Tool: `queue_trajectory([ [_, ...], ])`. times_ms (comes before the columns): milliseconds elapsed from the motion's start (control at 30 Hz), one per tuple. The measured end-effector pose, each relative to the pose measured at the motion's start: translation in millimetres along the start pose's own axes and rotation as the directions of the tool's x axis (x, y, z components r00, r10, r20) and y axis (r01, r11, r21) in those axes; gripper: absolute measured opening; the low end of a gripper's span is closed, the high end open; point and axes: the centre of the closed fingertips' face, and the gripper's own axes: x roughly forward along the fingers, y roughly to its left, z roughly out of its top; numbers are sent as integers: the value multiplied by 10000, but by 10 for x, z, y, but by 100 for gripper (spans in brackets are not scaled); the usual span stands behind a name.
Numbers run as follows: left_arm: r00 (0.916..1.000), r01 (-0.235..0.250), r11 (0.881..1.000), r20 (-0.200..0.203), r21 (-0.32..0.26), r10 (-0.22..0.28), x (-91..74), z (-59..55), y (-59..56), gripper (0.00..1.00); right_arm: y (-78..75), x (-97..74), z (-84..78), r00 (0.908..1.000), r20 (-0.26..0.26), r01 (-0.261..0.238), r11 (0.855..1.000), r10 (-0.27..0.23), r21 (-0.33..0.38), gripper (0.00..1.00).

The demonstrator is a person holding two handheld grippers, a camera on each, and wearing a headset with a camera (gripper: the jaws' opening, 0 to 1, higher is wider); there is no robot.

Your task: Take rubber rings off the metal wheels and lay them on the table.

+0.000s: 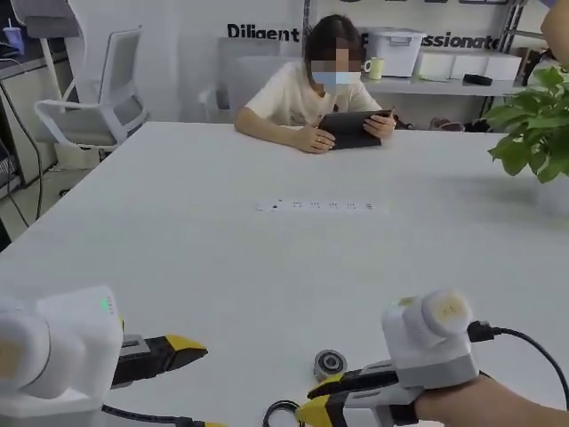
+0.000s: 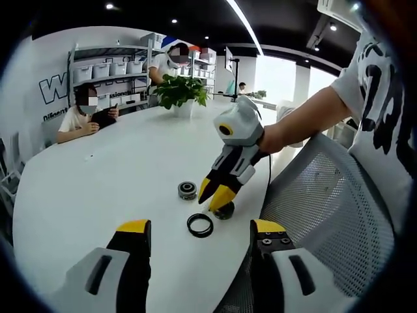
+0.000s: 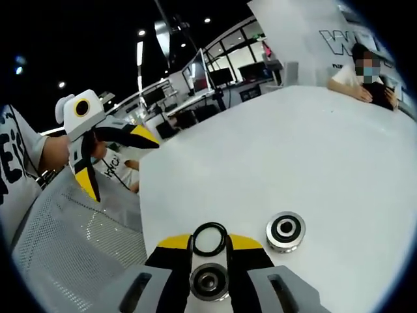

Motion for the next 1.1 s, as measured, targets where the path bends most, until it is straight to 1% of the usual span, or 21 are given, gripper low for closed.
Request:
queue_trajectory([
  [100, 10000, 4, 10000, -8, 8, -4, -4, 5, -8, 59, -4, -58, 42, 9997, 202, 103, 9998, -99, -196, 19],
  [167, 10000, 4, 10000, 11, -8, -4, -2, 10, -9, 59, 3, -108, 75, 9992, 372, 122, 9998, -115, -167, 20],
  [267, 10000, -9, 10000, 33, -2, 9, -1, 24, -15, 59, 10, -200, 143, 9969, 743, 266, 9993, -245, -279, 23],
  [333, 10000, -11, 10000, 59, -2, 11, 2, 34, -17, 59, 8, -245, 163, 9956, 867, 377, 9986, -343, -374, 25],
  [433, 9999, -25, 10000, 107, -16, 25, 10, 51, -19, 59, 10, -339, 197, 9925, 1109, 579, 9969, -516, -540, 28],
  [467, 9999, -38, 10000, 99, -24, 39, 15, 52, -19, 59, 13, -380, 211, 9907, 1237, 640, 9965, -571, -529, 29],
  [500, 9999, -55, 10000, 99, -7, 55, 18, 57, -21, 59, 3, -421, 231, 9870, 1451, 767, 9958, -688, -495, 30],
  [567, 9999, -53, 10000, 132, -21, 53, 23, 69, -29, 59, 9, -475, 234, 9836, 1634, 852, 9952, -764, -476, 33],
  [700, 9999, -50, 10000, 140, 13, 50, 26, 80, -39, 60, 16, -592, 193, 9789, 1766, 1160, 9910, -1028, -662, 37],
  [833, 9998, -90, 10000, 184, -10, 91, 17, 93, -42, 60, 15, -696, 118, 9776, 1657, 1465, 9846, -1294, -953, 43],
  [900, 9997, -126, 9999, 209, -42, 127, 10, 91, -33, 60, 16, -762, 84, 9763, 1626, 1614, 9811, -1429, -1068, 44],
  [1000, 9996, -162, 9998, 226, -89, 164, 4, 90, -37, 61, 2, -867, 75, 9708, 1757, 1840, 9768, -1632, -1091, 45],
  [1100, 9996, -209, 9998, 214, -24, 209, -7, 89, -36, 62, 2, -934, 62, 9670, 1805, 2017, 9733, -1801, -1097, 48],
])
